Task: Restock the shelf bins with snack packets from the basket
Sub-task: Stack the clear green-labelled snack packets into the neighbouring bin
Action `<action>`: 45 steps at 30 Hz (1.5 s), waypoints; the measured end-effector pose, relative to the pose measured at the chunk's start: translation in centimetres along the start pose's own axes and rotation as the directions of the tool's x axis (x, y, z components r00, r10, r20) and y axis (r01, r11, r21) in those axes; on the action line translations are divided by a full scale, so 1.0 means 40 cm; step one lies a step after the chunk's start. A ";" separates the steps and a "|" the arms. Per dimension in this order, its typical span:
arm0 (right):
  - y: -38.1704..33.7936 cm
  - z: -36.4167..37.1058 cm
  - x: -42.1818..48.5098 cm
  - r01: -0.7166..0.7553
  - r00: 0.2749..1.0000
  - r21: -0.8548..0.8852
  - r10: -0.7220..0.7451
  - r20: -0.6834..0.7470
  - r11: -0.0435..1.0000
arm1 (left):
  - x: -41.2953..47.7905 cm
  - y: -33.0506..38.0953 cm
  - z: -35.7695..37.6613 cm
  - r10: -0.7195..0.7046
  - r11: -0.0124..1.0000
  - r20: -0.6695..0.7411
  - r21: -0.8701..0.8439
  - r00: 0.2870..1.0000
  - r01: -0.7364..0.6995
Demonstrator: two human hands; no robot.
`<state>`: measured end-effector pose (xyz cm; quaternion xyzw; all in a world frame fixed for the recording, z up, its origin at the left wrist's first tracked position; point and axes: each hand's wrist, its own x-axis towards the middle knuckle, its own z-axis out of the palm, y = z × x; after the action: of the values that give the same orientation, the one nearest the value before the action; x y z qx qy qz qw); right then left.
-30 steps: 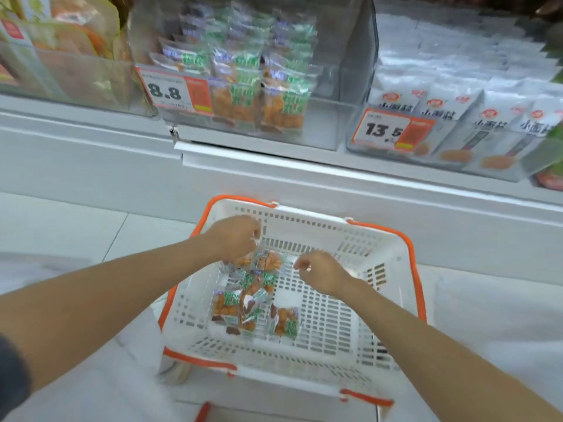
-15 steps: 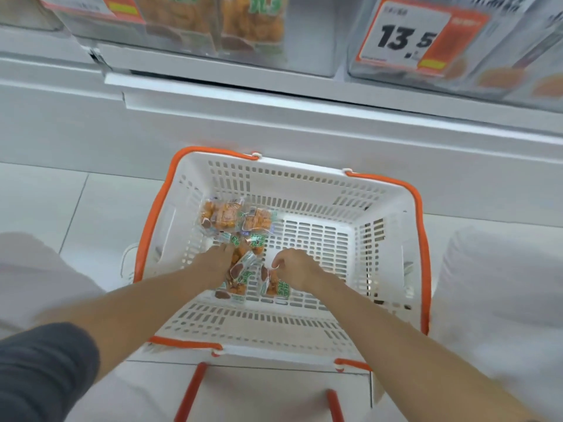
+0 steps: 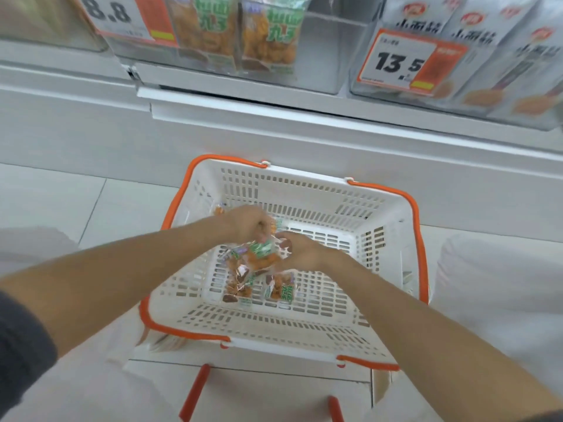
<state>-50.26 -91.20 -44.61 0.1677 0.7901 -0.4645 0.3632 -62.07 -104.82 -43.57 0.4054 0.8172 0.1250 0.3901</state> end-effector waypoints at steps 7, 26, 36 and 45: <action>-0.180 -0.168 -0.181 0.178 0.952 -0.004 -0.173 -0.253 0.984 | -0.126 0.144 -0.253 0.001 0.975 -0.275 -0.212 0.961 -0.062; -0.536 -0.442 -0.347 0.640 0.302 -0.275 -0.565 -0.768 0.717 | -0.298 0.279 -0.674 0.155 0.843 -0.810 -0.190 0.565 -0.504; -0.534 -0.480 -0.241 0.452 0.506 -0.189 -0.426 -0.750 0.872 | -0.211 0.214 -0.703 0.137 0.989 -0.648 0.041 0.749 -0.145; -0.553 -0.498 -0.250 0.481 0.545 -0.162 -0.438 -0.715 0.862 | -0.207 0.238 -0.742 0.027 0.995 -0.553 -0.061 0.833 -0.073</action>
<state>-65.10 -84.75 -17.70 0.1358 0.8704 -0.4572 -0.1220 -75.59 -101.68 -14.46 0.3575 0.8784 0.2791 0.1508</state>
